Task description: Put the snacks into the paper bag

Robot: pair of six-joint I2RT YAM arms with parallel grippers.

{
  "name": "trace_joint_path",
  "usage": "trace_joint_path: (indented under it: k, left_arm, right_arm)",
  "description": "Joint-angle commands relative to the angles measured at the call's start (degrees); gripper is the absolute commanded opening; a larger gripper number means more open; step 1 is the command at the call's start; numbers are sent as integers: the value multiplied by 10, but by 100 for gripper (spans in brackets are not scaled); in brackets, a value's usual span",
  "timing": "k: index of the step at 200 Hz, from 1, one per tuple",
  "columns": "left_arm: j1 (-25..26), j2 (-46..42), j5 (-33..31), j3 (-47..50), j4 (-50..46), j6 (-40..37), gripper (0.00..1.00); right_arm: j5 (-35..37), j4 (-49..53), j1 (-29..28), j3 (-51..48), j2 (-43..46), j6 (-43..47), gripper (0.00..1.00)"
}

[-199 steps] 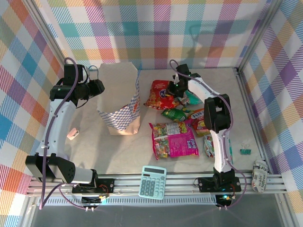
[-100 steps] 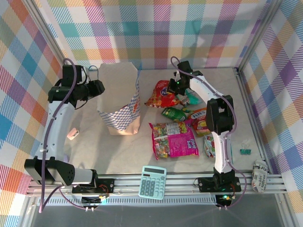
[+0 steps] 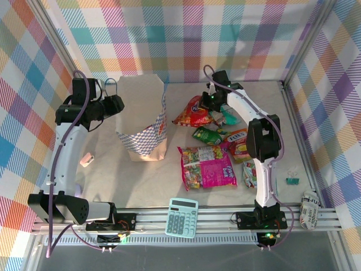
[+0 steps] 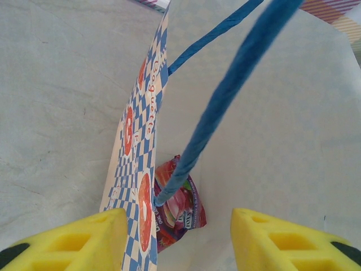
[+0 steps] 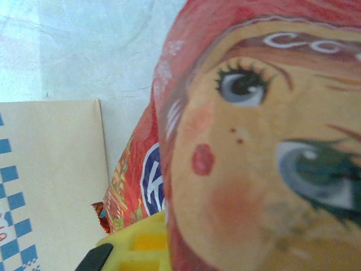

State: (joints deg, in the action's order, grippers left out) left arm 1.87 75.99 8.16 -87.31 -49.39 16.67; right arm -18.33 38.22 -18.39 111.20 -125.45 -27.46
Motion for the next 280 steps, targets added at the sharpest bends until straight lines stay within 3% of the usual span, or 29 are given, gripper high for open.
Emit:
trace_joint_path:
  k: [1, 85, 280]
  left_arm:
    - [4, -13, 13, -4, -4, -8, 51]
    - [4, -11, 14, -8, 1, -10, 51]
    - [5, -33, -1, 8, 12, -4, 57]
  right_arm:
    - [-37, -58, -3, 31, 64, 24, 0]
    - [-32, 13, -10, 96, 86, 75, 0]
    - [97, 20, -25, 28, 344, 221, 0]
